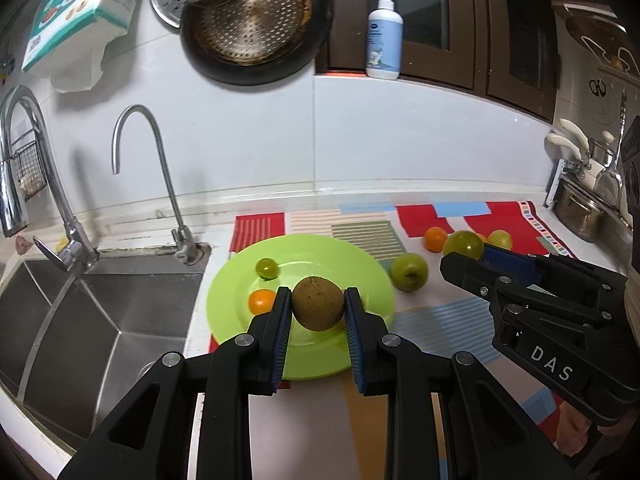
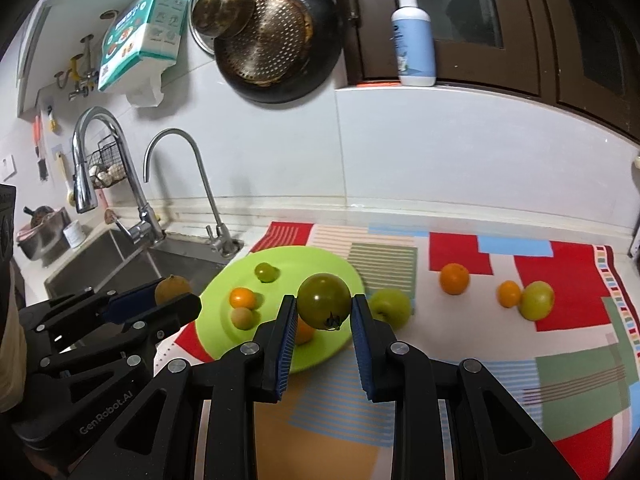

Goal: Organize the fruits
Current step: 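Carry the pear and tomato onto the green plate and open both tools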

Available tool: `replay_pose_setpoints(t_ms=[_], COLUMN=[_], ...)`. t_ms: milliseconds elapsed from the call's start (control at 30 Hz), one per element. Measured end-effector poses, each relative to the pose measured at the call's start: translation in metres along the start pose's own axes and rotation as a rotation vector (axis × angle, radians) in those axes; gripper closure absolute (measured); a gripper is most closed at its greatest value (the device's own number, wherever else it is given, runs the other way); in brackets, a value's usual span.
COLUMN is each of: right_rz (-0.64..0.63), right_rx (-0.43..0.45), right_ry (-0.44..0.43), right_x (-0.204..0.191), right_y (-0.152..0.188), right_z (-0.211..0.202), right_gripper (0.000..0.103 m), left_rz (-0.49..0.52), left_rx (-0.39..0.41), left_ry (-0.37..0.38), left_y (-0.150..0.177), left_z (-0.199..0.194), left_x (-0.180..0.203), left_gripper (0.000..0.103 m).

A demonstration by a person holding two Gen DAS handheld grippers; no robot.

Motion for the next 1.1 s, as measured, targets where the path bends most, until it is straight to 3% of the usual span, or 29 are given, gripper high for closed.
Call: replay_pose_setpoints(t_ms=[500, 1100], right_rz=[-0.010, -0.005], right_rx=[-0.059, -0.159], right_ry=[-0.001, -0.009], right_x=[-0.024, -0.013], right_y=[0.004, 0.016], right_z=[0.056, 0.139], right_gripper=[0.075, 0.075], left_rz=[-0.019, -0.002], left_rx=[-0.058, -0.127], left_ry=[-0.021, 0.002], left_y=[0.009, 0.013], left_z=[0.044, 0.129], left_x=[-0.043, -0.053], left_gripper=[0.076, 0.076])
Point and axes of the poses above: each gripper's, at about its wrist camera, not at the fingertips, and z roughly the way its jaws point, x to its right, y to its underside, the point moved 10 cm from there along z, roughly the way its jaws point, and after that the axes turned 5 degrees about x, right-handed, at the moved point
